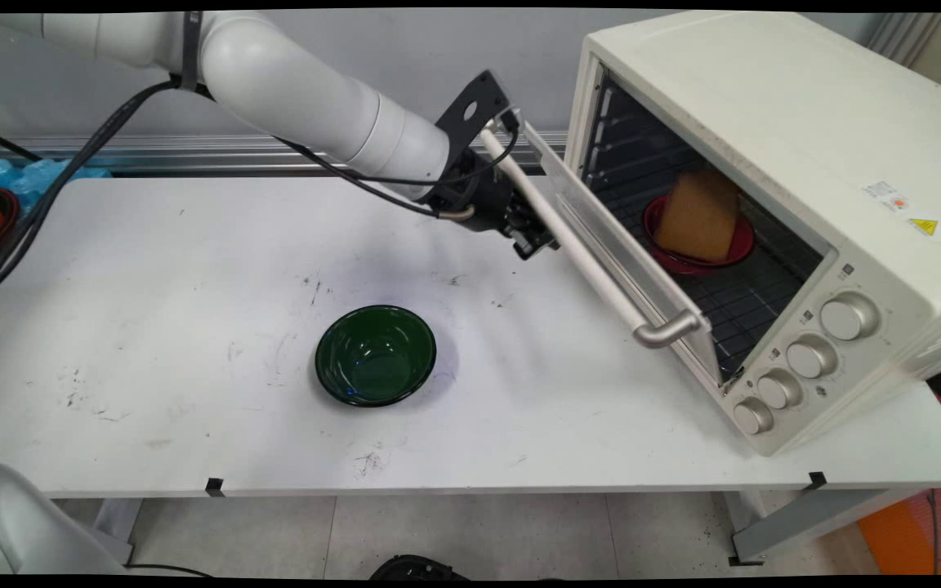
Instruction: Close the oven
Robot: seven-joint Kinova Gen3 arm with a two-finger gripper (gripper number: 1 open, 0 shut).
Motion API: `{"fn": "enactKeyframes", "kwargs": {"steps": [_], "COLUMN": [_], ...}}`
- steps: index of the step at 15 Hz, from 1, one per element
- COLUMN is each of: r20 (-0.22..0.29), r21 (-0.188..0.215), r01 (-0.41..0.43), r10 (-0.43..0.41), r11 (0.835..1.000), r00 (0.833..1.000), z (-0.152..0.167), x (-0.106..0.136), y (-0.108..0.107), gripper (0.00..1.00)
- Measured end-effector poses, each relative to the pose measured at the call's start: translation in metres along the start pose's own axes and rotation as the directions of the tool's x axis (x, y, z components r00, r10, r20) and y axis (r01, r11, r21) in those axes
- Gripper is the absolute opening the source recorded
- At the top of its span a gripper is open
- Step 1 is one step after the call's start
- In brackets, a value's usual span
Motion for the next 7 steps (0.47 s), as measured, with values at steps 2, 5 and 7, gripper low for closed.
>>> {"fn": "enactKeyframes", "kwargs": {"steps": [2, 5, 7], "r20": [-0.031, -0.080, -0.108], "r21": [-0.003, -0.006, -0.006], "r01": [0.000, 0.000, 0.004], "r10": [0.000, -0.001, -0.004], "r11": [1.000, 1.000, 1.000], "r00": [1.000, 0.997, 0.994], "z": [-0.001, -0.002, -0.002], "x": [0.008, 0.023, 0.031], "y": [0.001, 0.003, 0.004], "gripper": [0.00, 0.00, 0.00]}}
